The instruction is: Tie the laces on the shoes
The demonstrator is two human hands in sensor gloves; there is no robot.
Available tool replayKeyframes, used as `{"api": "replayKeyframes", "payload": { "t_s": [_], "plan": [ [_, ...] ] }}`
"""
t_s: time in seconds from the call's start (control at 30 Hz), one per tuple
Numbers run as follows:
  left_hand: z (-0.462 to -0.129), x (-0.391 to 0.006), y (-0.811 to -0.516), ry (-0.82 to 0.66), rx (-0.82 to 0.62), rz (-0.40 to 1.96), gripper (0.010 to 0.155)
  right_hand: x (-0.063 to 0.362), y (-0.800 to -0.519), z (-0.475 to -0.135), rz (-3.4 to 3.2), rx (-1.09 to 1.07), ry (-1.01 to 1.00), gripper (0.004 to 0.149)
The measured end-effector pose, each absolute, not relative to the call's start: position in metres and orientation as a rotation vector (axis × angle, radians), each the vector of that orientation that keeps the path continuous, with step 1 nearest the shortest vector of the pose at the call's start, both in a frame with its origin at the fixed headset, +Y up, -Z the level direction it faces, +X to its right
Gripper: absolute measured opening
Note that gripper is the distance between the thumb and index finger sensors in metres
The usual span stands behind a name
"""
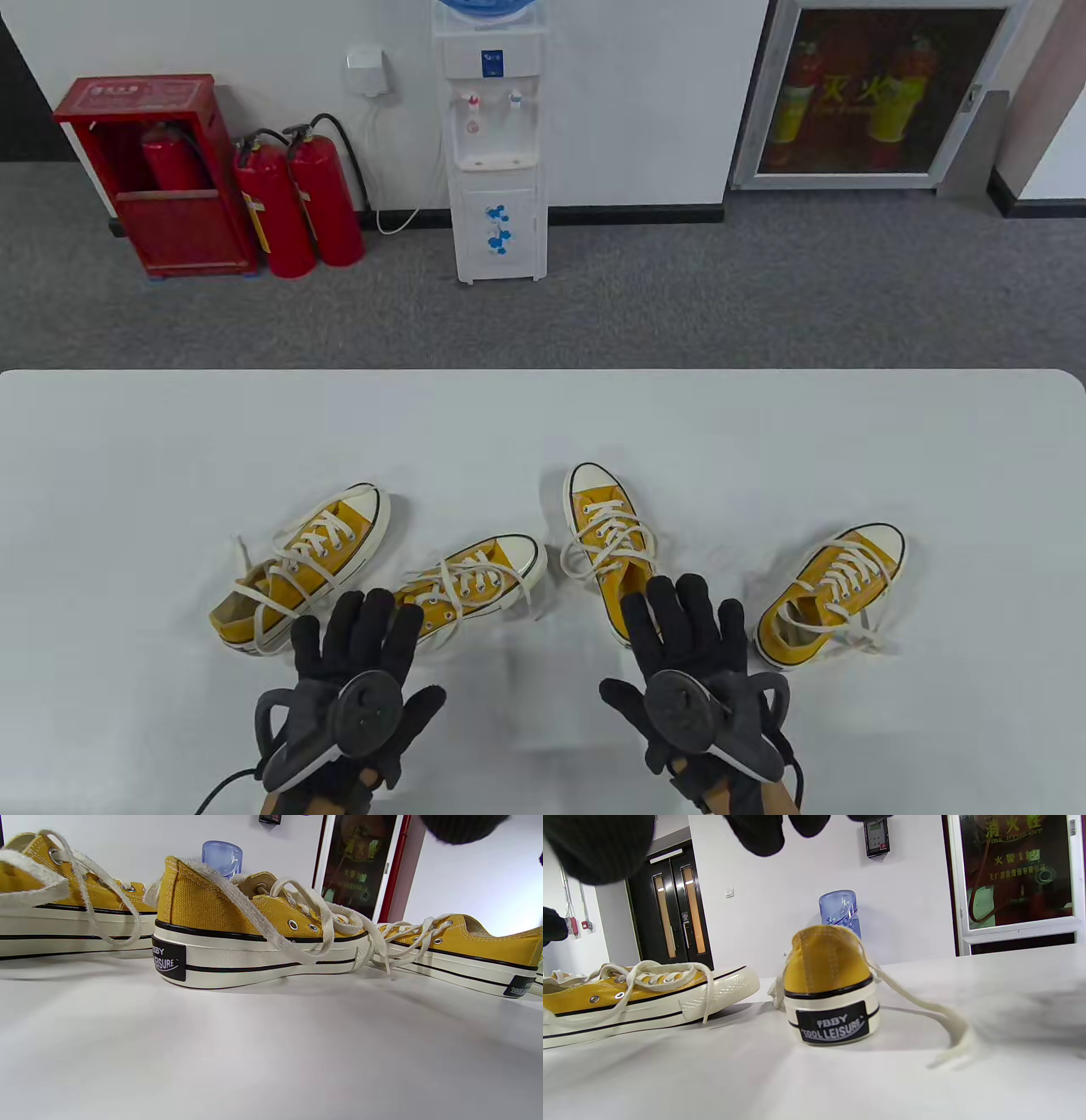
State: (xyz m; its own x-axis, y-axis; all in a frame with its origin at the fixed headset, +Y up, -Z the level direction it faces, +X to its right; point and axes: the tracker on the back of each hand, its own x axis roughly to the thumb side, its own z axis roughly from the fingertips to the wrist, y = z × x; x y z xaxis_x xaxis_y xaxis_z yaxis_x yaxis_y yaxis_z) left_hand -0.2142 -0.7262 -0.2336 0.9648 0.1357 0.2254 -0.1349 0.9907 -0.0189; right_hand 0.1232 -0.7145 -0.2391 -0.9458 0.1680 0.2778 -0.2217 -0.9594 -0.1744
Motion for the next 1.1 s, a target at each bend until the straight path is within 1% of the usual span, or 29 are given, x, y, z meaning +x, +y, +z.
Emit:
{"api": "replayKeyframes", "payload": {
  "t_s": [0.73,1.1],
  "plan": [
    [-0.236,-0.216,-0.726,-0.223,-0.023,0.144,0.087,0.133,-0.713,-0.241,2.876,0.347,-0.300,0.090],
    [-0.252,-0.233,-0.708,-0.192,-0.037,0.197,0.083,0.136,-0.713,-0.242,2.867,0.335,-0.292,0.089]
  ]
}}
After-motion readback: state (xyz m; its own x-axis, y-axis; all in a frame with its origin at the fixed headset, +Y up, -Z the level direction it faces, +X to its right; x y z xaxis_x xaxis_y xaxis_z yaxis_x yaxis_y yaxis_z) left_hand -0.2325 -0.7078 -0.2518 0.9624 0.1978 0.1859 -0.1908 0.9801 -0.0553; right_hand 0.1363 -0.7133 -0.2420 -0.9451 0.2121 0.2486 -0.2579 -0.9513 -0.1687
